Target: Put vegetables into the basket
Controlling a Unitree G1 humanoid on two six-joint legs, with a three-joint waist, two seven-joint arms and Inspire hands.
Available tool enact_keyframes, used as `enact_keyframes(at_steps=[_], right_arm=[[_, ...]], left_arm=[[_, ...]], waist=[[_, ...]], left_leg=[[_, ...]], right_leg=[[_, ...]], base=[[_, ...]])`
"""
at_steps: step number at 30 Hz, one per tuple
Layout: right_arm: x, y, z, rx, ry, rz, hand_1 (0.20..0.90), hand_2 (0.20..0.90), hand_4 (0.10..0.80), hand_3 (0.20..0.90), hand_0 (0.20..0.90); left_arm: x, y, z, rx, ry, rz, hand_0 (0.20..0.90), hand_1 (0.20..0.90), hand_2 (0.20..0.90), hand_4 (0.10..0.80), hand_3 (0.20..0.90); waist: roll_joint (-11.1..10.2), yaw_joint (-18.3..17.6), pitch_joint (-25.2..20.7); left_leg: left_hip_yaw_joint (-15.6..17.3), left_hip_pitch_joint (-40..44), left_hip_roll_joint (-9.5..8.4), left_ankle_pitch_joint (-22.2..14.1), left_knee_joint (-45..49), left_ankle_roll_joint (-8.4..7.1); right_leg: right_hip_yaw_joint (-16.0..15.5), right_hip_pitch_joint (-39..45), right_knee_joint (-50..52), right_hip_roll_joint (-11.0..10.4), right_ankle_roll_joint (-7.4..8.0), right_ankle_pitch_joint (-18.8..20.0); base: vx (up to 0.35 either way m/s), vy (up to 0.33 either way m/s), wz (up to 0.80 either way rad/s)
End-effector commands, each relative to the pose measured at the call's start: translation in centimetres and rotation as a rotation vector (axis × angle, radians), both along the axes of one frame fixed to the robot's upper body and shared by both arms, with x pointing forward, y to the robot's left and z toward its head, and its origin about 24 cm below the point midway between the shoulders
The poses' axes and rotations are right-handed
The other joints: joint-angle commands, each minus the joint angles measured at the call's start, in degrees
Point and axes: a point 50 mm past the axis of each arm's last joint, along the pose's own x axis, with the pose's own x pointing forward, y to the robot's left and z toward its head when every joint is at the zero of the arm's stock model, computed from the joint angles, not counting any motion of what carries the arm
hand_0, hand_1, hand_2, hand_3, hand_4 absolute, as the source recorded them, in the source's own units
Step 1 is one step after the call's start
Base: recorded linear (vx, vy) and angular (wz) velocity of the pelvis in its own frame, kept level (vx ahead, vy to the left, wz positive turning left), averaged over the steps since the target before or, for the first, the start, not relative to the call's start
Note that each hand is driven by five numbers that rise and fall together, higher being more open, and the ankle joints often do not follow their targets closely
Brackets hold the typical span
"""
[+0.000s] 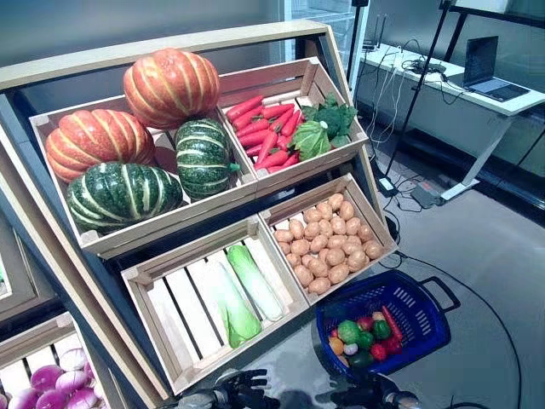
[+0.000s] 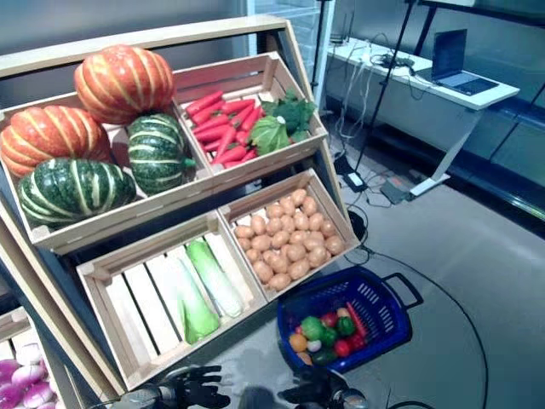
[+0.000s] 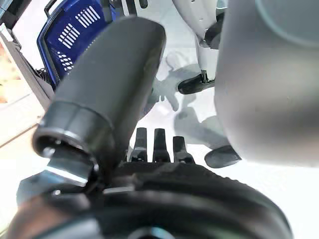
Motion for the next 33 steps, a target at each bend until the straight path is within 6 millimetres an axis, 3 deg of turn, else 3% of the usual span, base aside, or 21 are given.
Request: enact_keyframes(at_steps=[1,17,22,27,33], right_arm=[[3.1,0.3,1.1,0.000,-0.101,-0.034,0.900,0.900,0.800,0.900,0.900],[3.0,0.5,1.0,-0.001,-0.092,-0.026,0.900,0.900,0.800,0.900,0.900],[3.0,0.4,1.0,-0.004,-0.088,-0.016,0.900,0.900,0.800,0.900,0.900],[3.1,0.1,1.2,-0.011,-0.089,0.004,0.900,0.900,0.800,0.900,0.900],[3.0,-0.7,1.4,-0.028,-0.092,0.011,0.900,0.900,0.800,0.900,0.900]], left_arm=[[3.9,0.1,1.6,-0.021,-0.119,-0.023,0.900,0.900,0.900,0.800,0.900],[3.5,0.0,1.2,-0.007,-0.068,-0.057,0.900,0.900,0.900,0.800,0.900],[4.6,-0.7,2.0,-0.098,-0.110,-0.105,0.900,0.900,0.900,0.800,0.900],[7.4,-1.5,4.8,-0.185,-0.256,-0.268,0.900,0.900,0.900,0.800,0.900],[11.7,-2.6,11.9,-0.188,-0.530,-0.623,0.900,0.900,0.900,0.800,0.900]], waist=[[-1.7,0.7,0.9],[-2.0,0.6,0.6],[-1.9,0.4,0.7],[-1.5,-0.1,0.8],[-0.4,-0.1,0.8]], left_leg=[[-3.8,-0.8,-0.24,-1.8,0.1,-0.76],[-3.8,-0.7,-0.22,-1.9,0.1,-0.74],[-3.6,-0.7,-0.16,-1.9,0.1,-0.82],[-3.3,-0.8,-0.10,-1.8,0.1,-0.90],[-3.2,-1.1,0.00,-1.8,0.1,-0.68]], right_leg=[[-2.2,3.1,0.3,-2.6,1.87,-0.6],[-2.2,3.1,0.3,-2.7,2.02,-0.7],[-2.1,3.0,0.3,-2.7,2.08,-0.6],[-1.7,2.7,0.3,-2.7,2.18,-0.5],[-1.7,2.4,0.3,-2.8,2.40,-0.4]], base=[[0.000,0.000,0.00],[0.000,0.000,0.00],[0.000,0.000,0.00],[0.000,0.000,0.00],[0.000,0.000,0.00]])
